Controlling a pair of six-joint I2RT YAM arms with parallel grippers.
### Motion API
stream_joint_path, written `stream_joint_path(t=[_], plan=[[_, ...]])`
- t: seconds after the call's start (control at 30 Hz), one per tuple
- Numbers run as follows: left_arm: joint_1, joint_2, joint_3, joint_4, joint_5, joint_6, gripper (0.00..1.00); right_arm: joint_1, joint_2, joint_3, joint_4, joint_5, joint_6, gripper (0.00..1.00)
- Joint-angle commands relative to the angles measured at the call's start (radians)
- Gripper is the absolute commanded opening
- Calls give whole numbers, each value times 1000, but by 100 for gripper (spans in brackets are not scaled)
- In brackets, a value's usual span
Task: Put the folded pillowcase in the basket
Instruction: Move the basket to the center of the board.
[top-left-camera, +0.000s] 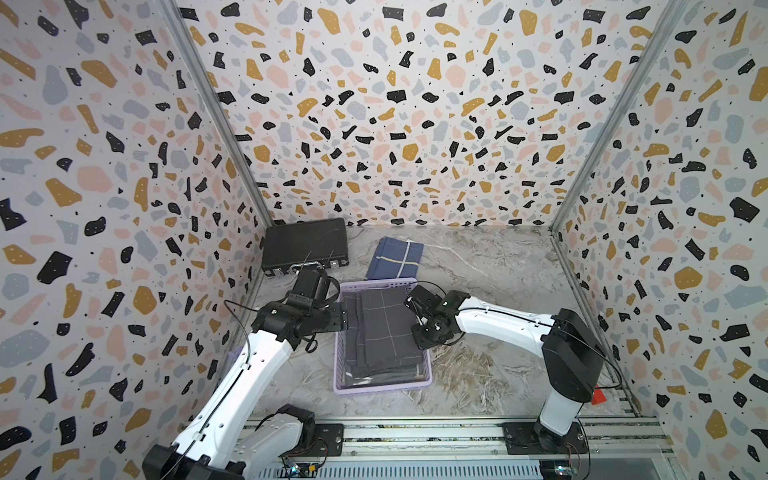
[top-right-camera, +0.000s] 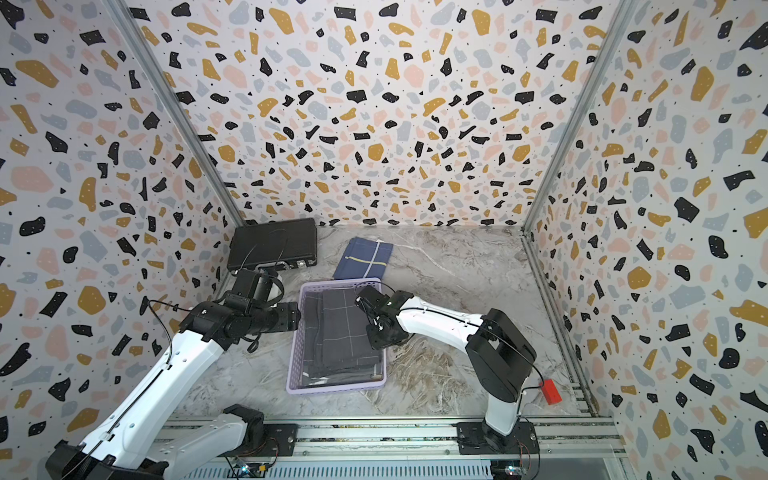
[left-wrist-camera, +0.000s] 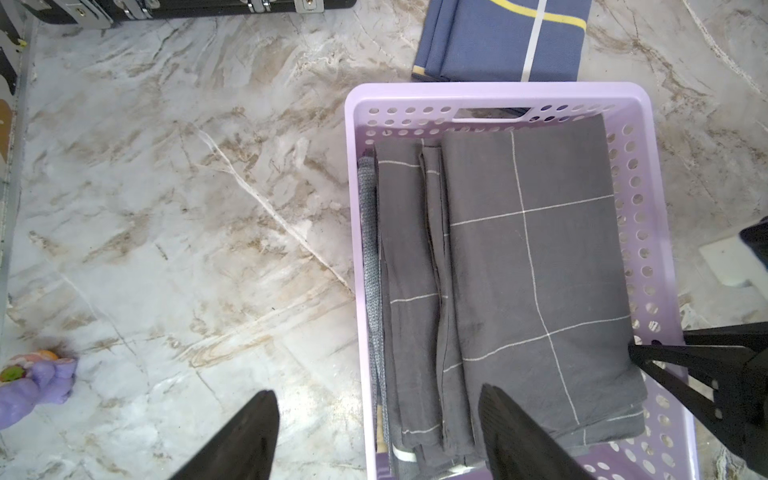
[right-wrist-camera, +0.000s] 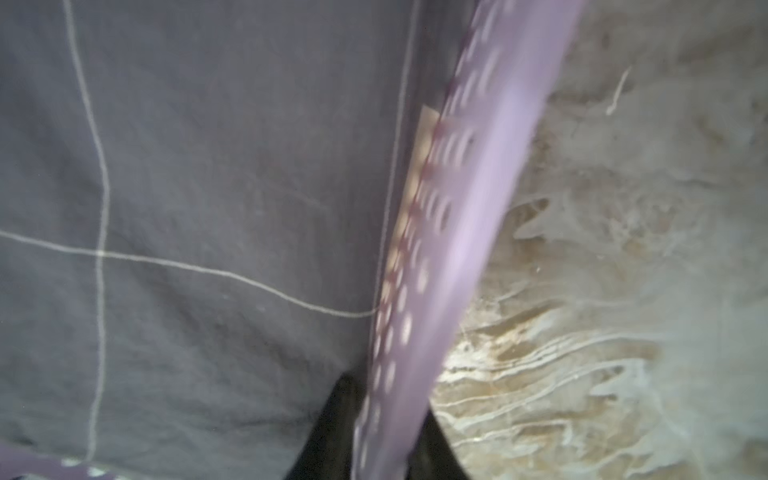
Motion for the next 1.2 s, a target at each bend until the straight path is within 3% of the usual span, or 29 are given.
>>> stream_joint_path(t=[0.0,0.2,0.33,0.43,0.57,0.87,1.17], plan=[[6,-3,-10,19,21,-6,77,-4,-71,-66,-47,35,5,3],[7,15,-56,70,84,-37,74,-45,-210,-207,-32,27,62,0],[6,17,-84,105,121,-61,73,-89,-329,-291,-103,97,118,0],[6,18,-87,121,135,-65,73,-203,-475,-406,-116,95,127,0],[5,56,-59,134,153,-56,72,-384,-575,-443,-199,98,13,0],[5,135,10,135,161,-14,71,-650,-399,-395,-184,137,-192,0],[6,225,33,181,185,-4,71,-776,-361,-321,-175,162,-229,0]])
